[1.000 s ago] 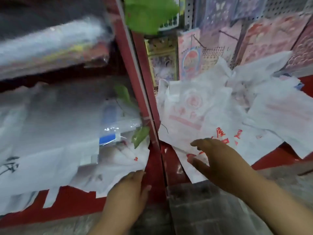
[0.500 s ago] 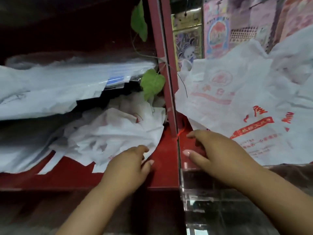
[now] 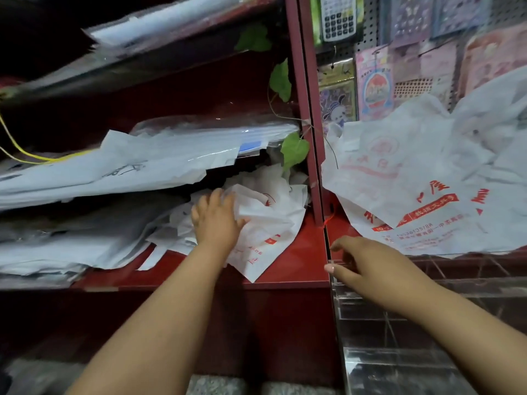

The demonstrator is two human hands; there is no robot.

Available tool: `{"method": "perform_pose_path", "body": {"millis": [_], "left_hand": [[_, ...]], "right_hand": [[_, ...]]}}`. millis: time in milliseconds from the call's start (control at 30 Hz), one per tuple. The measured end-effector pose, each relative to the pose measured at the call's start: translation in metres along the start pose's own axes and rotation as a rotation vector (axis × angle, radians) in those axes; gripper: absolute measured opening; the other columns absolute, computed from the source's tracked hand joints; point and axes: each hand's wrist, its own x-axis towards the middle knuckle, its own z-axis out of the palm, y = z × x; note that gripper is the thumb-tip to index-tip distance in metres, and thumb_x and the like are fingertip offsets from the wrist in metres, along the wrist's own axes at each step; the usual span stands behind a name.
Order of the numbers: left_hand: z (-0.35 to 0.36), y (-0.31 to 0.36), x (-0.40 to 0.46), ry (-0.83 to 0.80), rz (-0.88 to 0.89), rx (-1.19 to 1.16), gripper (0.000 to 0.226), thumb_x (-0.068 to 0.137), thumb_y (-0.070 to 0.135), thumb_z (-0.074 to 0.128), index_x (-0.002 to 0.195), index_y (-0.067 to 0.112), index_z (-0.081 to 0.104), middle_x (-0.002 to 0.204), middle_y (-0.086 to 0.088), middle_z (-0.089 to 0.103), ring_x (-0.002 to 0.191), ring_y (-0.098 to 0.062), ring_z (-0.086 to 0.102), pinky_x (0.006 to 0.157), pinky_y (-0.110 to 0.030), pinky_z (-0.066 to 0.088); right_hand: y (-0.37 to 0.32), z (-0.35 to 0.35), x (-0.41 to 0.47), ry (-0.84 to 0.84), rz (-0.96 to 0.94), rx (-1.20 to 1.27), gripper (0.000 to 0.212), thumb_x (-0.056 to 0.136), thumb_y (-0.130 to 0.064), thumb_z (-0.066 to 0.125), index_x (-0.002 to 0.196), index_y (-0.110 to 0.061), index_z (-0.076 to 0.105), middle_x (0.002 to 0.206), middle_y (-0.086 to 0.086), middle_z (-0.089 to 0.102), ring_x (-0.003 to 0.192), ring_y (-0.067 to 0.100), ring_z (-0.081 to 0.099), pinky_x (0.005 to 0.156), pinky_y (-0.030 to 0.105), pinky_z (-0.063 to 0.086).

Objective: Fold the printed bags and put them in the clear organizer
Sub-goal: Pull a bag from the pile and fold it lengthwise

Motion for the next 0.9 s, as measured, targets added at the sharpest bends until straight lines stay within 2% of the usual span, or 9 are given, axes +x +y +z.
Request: {"method": "perform_pose_path", "body": {"millis": [100, 200, 367, 500, 567, 633, 733, 800, 900], "left_hand": [[0.008, -0.011, 0.015, -0.1, 0.052, 0.085, 0.041, 0.093, 0.044, 0.057, 0.132, 0.03, 0.057, 0.142, 0.003, 0.05, 0.133, -0.025, 0.036, 0.113, -0.044, 0.015], [0.006, -0.01, 0.017, -0.067, 0.094, 0.085, 0.026, 0.096, 0.038, 0.054, 0.112, 0.025, 0.07, 0.114, -0.001, 0.067, 0.115, -0.024, 0.053, 0.098, -0.035, 0.03], [-0.027, 0.023, -0.003, 0.042, 0.084, -0.318, 0.026, 0.089, 0.043, 0.066, 0.082, 0.018, 0.068, 0.079, 0.0, 0.068, 0.081, -0.024, 0.061, 0.064, -0.031, 0.04], [-0.062, 0.06, -0.023, 0.013, 0.01, -0.699, 0.043, 0.085, 0.039, 0.071, 0.061, 0.006, 0.058, 0.054, 0.002, 0.051, 0.053, -0.015, 0.045, 0.05, -0.028, 0.029], [-0.068, 0.079, -0.037, -0.009, -0.049, -0.894, 0.052, 0.085, 0.037, 0.072, 0.063, -0.007, 0.055, 0.054, -0.006, 0.046, 0.051, -0.017, 0.038, 0.053, -0.029, 0.029], [-0.069, 0.096, -0.054, -0.034, -0.111, -1.031, 0.054, 0.085, 0.036, 0.072, 0.061, -0.007, 0.052, 0.055, -0.009, 0.044, 0.052, -0.018, 0.037, 0.054, -0.03, 0.031], [-0.063, 0.116, -0.081, -0.009, -0.147, -1.045, 0.053, 0.088, 0.038, 0.069, 0.055, 0.001, 0.05, 0.051, -0.009, 0.05, 0.049, -0.018, 0.043, 0.053, -0.032, 0.036], [-0.06, 0.128, -0.098, 0.006, -0.169, -1.015, 0.051, 0.09, 0.039, 0.066, 0.06, 0.0, 0.053, 0.058, -0.013, 0.06, 0.054, -0.022, 0.052, 0.057, -0.035, 0.043], [-0.051, 0.142, -0.111, -0.052, -0.219, -1.05, 0.05, 0.091, 0.039, 0.065, 0.063, -0.001, 0.055, 0.058, -0.013, 0.062, 0.058, -0.032, 0.059, 0.063, -0.04, 0.051]], "right_hand": [[0.0, -0.002, -0.007, 0.004, 0.004, 0.023, 0.042, 0.09, -0.057, 0.049, 0.123, -0.031, 0.051, 0.098, -0.017, 0.052, 0.087, 0.002, 0.052, 0.075, 0.022, 0.042], [0.002, -0.006, -0.014, -0.004, 0.012, 0.032, 0.038, 0.09, -0.056, 0.05, 0.119, -0.032, 0.052, 0.098, -0.02, 0.051, 0.087, -0.001, 0.051, 0.074, 0.02, 0.041], [0.003, -0.018, -0.021, 0.029, 0.024, 0.091, 0.029, 0.089, -0.052, 0.054, 0.11, -0.033, 0.057, 0.09, -0.019, 0.055, 0.08, -0.004, 0.052, 0.068, 0.012, 0.038], [-0.005, -0.033, -0.034, 0.085, 0.024, 0.23, 0.024, 0.086, -0.051, 0.057, 0.103, -0.034, 0.059, 0.086, -0.012, 0.063, 0.08, 0.001, 0.057, 0.076, 0.028, 0.048], [-0.009, -0.039, -0.043, 0.124, 0.037, 0.303, 0.029, 0.085, -0.05, 0.057, 0.108, -0.032, 0.058, 0.086, -0.012, 0.062, 0.08, 0.001, 0.057, 0.076, 0.026, 0.048], [-0.01, -0.043, -0.051, 0.133, 0.09, 0.377, 0.037, 0.084, -0.054, 0.055, 0.115, -0.033, 0.052, 0.089, -0.013, 0.06, 0.081, 0.0, 0.056, 0.071, 0.022, 0.045], [-0.01, -0.045, -0.057, 0.131, 0.221, 0.597, 0.063, 0.078, -0.066, 0.05, 0.13, -0.033, 0.037, 0.094, -0.012, 0.06, 0.086, -0.001, 0.057, 0.07, 0.017, 0.04], [-0.004, -0.043, -0.055, 0.178, 0.285, 0.741, 0.073, 0.072, -0.068, 0.05, 0.134, -0.034, 0.033, 0.096, -0.007, 0.064, 0.088, 0.003, 0.062, 0.077, 0.021, 0.046], [0.008, -0.041, -0.05, 0.239, 0.241, 0.824, 0.032, 0.086, -0.041, 0.064, 0.115, -0.041, 0.049, 0.084, -0.006, 0.062, 0.076, 0.005, 0.063, 0.075, 0.025, 0.051]]}}
